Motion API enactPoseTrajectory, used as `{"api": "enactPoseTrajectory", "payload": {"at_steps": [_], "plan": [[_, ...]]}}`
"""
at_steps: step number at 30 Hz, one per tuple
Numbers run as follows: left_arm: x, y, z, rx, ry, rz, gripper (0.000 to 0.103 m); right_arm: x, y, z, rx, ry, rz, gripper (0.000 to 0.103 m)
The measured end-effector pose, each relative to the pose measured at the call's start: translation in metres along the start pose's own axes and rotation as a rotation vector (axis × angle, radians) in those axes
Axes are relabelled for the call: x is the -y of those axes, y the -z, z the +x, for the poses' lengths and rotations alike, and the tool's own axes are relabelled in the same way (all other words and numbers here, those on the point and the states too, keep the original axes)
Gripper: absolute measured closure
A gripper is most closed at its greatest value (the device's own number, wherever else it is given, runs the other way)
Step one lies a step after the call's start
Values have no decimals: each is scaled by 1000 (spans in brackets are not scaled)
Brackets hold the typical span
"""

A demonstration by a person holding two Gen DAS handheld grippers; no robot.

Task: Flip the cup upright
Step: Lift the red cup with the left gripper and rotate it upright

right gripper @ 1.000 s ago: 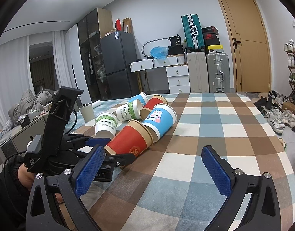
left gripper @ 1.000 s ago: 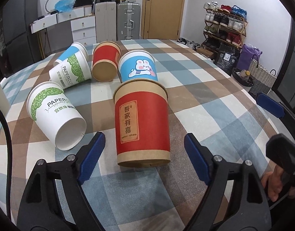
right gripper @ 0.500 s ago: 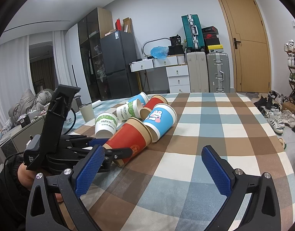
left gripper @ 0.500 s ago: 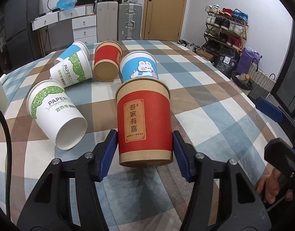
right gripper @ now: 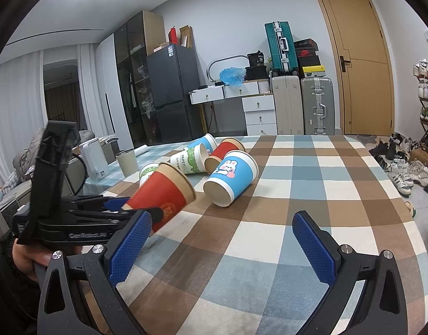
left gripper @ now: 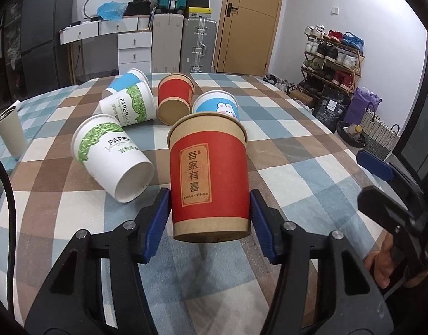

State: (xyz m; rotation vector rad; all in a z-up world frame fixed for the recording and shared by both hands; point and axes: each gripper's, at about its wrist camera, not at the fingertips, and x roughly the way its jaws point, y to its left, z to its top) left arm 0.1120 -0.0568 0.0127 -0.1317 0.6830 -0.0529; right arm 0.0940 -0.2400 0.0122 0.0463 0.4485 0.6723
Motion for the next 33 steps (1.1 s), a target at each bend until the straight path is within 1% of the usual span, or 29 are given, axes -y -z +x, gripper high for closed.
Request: {"api": "enactPoseTrajectory", "payload": {"at_steps": [9, 18, 24, 33], "plan": [[-9, 15, -36, 47, -2, -34, 49, -14, 2, 1, -13, -26, -25, 0], [-14, 37, -64, 75, -5, -67, 49, -25, 9, 0, -30, -40, -54, 0], [-18, 51, -75, 83, -8, -101, 49, -25, 11, 4, -41, -30, -64, 0], [-17, 65, -76, 71, -6, -131, 49, -24, 11, 4, -46, -25, -60, 0]]}}
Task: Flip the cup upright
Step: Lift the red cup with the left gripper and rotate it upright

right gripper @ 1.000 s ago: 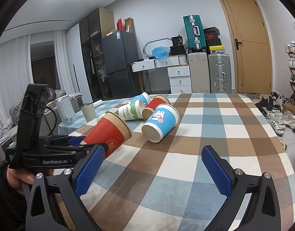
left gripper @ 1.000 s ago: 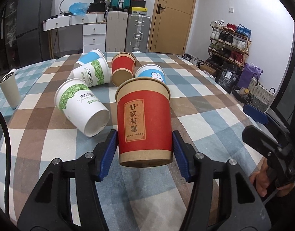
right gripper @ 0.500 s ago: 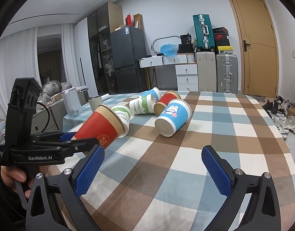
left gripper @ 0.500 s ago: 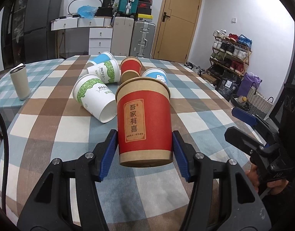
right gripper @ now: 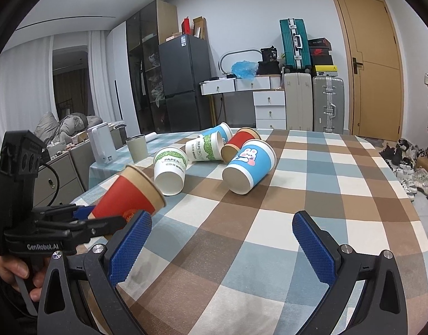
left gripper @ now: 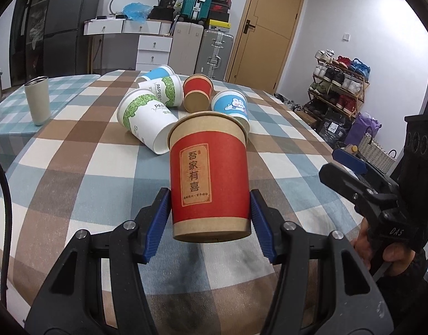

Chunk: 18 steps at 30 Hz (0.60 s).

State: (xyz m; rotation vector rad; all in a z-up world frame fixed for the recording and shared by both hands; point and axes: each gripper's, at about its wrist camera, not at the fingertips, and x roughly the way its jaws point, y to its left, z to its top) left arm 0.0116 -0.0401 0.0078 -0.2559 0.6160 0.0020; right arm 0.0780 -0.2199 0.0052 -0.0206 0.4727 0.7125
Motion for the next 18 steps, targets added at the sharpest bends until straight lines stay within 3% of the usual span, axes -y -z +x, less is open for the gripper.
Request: {"api": "enactPoseTrajectory", "payload": {"at_steps": [18], "plan": [[7, 18, 16, -37, 0, -1, 48, 0, 0, 0, -1, 0, 0, 0]]}}
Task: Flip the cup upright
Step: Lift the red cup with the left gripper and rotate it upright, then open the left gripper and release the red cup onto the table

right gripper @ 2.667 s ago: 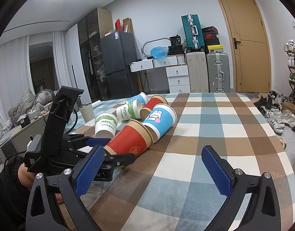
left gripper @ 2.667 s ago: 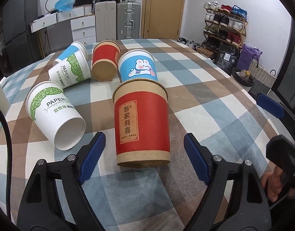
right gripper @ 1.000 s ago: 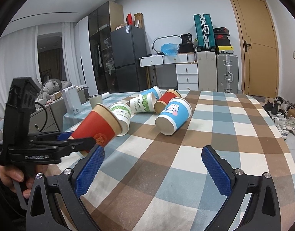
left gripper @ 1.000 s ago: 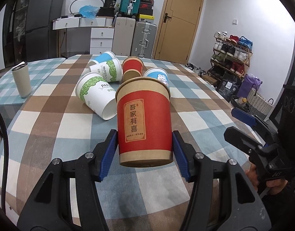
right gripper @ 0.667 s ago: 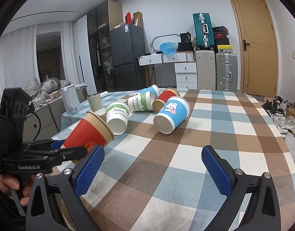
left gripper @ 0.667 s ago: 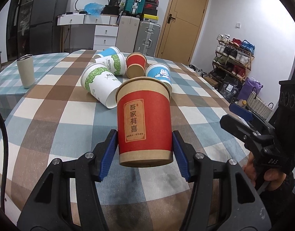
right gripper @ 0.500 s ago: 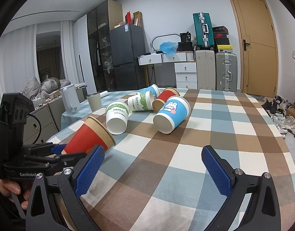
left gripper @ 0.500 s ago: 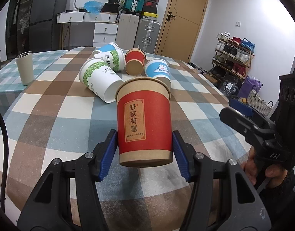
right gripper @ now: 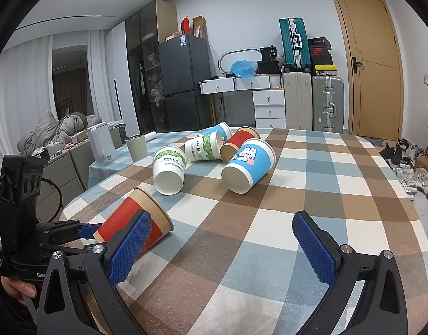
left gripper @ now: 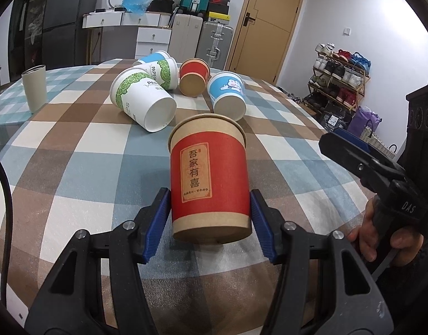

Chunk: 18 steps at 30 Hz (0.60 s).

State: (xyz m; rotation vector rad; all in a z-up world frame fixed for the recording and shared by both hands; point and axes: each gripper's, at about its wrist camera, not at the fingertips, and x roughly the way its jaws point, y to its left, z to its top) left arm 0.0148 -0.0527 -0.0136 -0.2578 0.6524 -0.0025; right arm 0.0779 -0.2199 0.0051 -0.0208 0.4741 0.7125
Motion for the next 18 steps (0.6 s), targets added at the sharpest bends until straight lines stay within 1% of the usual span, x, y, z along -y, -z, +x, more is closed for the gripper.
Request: {"api": "enactPoseTrajectory", "payload": {"at_steps": [4, 6, 8, 9, 11, 15, 18], "plan": [[-2, -1, 0, -2, -1, -5, 47, 0, 0, 0, 0, -1, 0, 0], [-5, -1, 1, -10, 5, -19, 42, 0, 0, 0, 1, 0, 1, 0], [-8, -2, 1, -11, 16, -32, 35, 0, 0, 0, 0, -1, 1, 0], [-9, -2, 0, -5, 20, -38, 33, 0, 0, 0, 0, -1, 3, 0], [-11, -2, -2, 0, 24, -47, 21, 0, 0, 0, 0, 0, 1, 0], [-11, -4, -6, 22, 32, -38, 18, 0, 0, -1, 1, 0, 5, 0], [-14, -6, -9, 28, 62, -37, 12, 1, 0, -1, 0, 1, 9, 0]]}}
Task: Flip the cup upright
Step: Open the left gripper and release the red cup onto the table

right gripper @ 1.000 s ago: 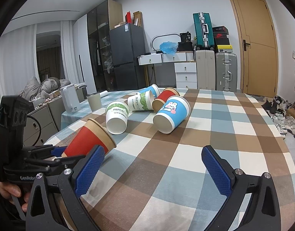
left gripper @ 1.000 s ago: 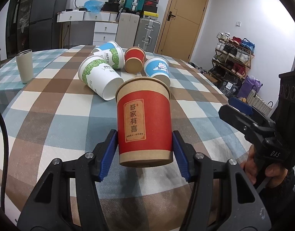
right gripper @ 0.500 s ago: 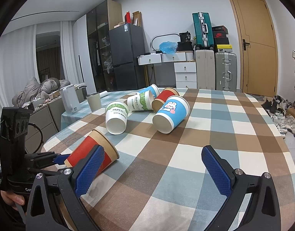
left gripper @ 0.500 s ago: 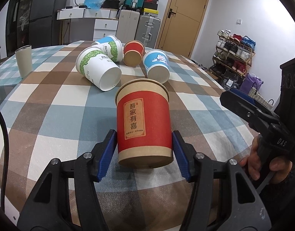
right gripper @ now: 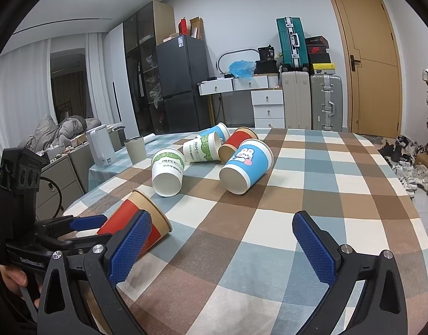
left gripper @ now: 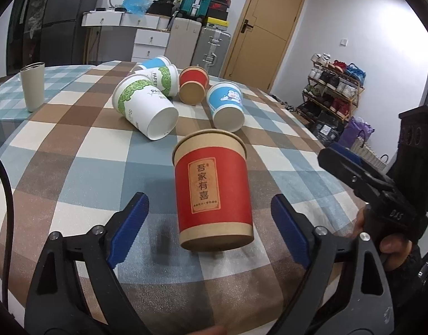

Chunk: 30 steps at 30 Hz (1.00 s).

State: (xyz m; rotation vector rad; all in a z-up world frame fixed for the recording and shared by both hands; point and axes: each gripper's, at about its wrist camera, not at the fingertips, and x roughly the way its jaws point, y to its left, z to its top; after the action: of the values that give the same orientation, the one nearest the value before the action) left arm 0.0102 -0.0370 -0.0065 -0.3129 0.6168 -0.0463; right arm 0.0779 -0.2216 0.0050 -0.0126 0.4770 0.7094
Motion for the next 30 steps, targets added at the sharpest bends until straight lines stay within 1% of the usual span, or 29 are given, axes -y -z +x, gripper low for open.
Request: {"api": "enactPoseTrajectory", "payload": {"at_steps": [1, 2, 6, 14, 18, 21, 24, 30], "plan": [[-1, -1, -1, 3, 5, -3, 4, 1, 0, 0, -1, 0, 2, 0], [-2, -2, -4, 12, 3, -2, 1, 1, 0, 0, -3, 0, 3, 0], [-5, -8, -14, 60, -1, 23, 1, 2, 0, 1, -6, 0, 7, 0], [-14, -17, -29, 151, -63, 87, 1, 1, 0, 5, -40, -5, 26, 0], [-20, -17, -30, 170, -100, 116, 1, -2, -1, 5, -53, -9, 29, 0], [-24, -18, -28, 180, -108, 117, 1, -5, -4, 9, -76, -20, 47, 0], [-28, -17, -25, 183, -117, 124, 1, -8, -5, 14, -106, -50, 74, 0], [-32, -16, -19, 182, -127, 134, 1, -18, -7, 25, -165, -87, 88, 0]]}}
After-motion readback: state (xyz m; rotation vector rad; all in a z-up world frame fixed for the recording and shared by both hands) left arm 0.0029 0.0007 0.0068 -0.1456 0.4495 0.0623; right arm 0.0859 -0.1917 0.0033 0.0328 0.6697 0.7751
